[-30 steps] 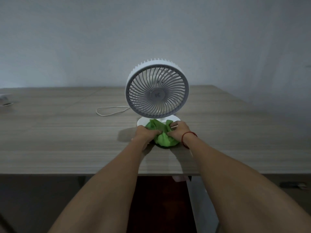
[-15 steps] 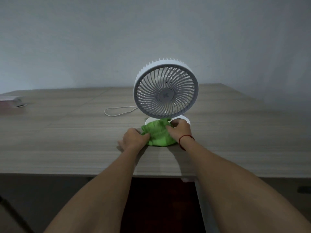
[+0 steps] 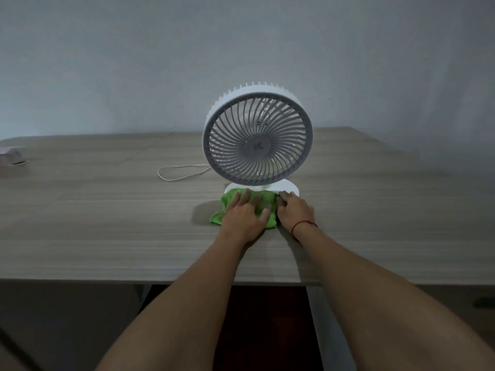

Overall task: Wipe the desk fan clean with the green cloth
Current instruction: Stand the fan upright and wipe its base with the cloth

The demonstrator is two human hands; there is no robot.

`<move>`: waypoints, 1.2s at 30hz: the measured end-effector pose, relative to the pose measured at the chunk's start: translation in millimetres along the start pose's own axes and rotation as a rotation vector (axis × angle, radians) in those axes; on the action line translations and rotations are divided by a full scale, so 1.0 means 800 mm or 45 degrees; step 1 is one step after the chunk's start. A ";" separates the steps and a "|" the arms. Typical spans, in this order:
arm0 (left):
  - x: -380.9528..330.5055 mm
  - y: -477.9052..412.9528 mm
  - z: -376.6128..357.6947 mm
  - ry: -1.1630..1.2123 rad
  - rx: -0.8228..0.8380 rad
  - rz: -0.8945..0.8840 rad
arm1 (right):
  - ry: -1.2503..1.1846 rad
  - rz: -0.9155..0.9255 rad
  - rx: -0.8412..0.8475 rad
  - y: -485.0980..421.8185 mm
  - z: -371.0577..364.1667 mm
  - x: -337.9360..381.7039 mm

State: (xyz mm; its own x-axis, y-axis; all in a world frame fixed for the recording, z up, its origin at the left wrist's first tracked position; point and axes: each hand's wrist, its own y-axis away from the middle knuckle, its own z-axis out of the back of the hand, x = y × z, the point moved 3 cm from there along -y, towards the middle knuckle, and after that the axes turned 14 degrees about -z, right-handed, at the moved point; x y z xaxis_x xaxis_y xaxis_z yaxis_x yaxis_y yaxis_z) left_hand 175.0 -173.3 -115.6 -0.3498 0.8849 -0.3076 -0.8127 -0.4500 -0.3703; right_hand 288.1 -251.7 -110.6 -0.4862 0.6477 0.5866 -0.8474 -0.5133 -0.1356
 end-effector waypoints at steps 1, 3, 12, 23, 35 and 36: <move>0.002 -0.003 0.000 -0.018 0.018 0.025 | 0.007 0.008 -0.014 0.001 0.000 -0.001; 0.009 -0.008 0.000 -0.051 0.037 0.066 | 0.027 0.021 -0.032 0.001 -0.001 -0.001; 0.065 -0.038 0.011 -0.111 0.206 0.222 | -0.016 0.018 -0.049 -0.005 -0.004 0.000; 0.039 -0.020 0.001 -0.041 0.023 -0.105 | -0.161 -0.021 -0.003 -0.029 -0.002 0.001; 0.102 -0.091 0.010 0.046 0.131 0.308 | -0.061 0.071 -0.031 -0.027 -0.016 0.000; 0.100 -0.090 0.009 0.050 0.120 0.280 | -0.038 0.074 -0.036 -0.025 -0.015 0.001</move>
State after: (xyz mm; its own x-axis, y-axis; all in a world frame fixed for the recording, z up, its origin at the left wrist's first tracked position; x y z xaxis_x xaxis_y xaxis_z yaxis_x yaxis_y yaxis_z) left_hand 202.1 -69.4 -107.7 -0.5062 0.7609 -0.4060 -0.7596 -0.6163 -0.2080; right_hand 302.3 -233.9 -116.9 -0.5287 0.6002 0.6002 -0.8239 -0.5330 -0.1927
